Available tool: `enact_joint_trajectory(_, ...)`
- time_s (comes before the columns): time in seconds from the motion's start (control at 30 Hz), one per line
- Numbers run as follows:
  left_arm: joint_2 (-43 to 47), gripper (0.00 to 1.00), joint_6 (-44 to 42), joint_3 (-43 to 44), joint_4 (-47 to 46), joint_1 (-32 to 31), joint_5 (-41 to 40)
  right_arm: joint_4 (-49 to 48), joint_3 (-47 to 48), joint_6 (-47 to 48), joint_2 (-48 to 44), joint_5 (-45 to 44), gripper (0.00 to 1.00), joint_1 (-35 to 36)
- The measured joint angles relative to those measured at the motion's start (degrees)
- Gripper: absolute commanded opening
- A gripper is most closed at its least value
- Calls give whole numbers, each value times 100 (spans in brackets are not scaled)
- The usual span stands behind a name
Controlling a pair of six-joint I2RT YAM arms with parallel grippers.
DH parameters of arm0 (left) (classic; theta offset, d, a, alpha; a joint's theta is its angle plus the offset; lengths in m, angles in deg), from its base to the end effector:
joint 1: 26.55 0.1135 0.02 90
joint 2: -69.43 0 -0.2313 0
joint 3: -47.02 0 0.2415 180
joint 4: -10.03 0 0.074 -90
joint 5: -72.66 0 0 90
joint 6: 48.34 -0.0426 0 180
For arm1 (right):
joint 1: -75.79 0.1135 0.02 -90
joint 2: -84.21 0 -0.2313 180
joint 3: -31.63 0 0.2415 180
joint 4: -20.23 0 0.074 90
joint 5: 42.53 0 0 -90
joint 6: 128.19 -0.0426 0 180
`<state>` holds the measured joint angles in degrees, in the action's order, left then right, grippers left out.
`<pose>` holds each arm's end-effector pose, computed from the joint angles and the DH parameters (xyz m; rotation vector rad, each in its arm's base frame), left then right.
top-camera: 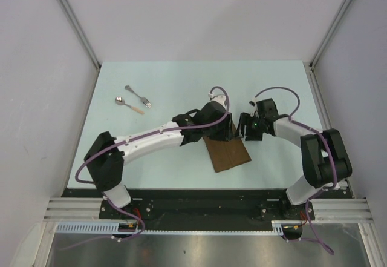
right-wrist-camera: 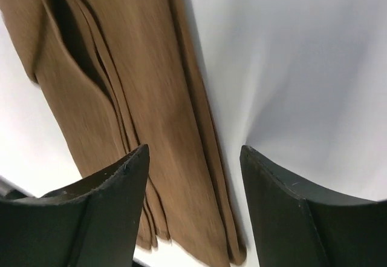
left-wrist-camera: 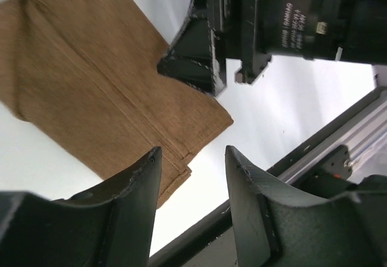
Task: Fold the napkin into a case and place the utensils inside
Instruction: Pick up the 2/3-rectangle-folded napkin from the center of the board.
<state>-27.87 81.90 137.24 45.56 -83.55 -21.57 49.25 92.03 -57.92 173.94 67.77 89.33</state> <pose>0.2068 -0.3126 0.2343 0.3165 2.4199 -0.7440 0.2777 0.0821 0.1295 0.0088 2.6385 0.6658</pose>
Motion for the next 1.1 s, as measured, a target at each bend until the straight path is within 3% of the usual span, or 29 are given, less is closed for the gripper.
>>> enact_joint_trajectory(0.3, 393, 44, 127, -898, -448, 1119, 874, 195, 1609, 595, 927, -713, 64, 361)
enact_joint_trajectory(0.5, -190, 51, 70, -455, -225, 1204, 1362, 612, 1720, 396, 1010, -1038, 64, 422)
enact_joint_trajectory(0.63, -922, 51, -44, 555, 365, 850, 1043, 852, 1475, -258, 693, -1084, 66, -240)
enact_joint_trajectory(0.83, -1602, 51, -369, 1665, 1078, -289, 72, 1300, 1381, -695, -87, -1152, 70, -1563)
enact_joint_trajectory(1.1, -2892, 48, -426, 3357, 2214, -1429, -1016, 1915, 1539, -1038, -861, -2087, 70, -2234)
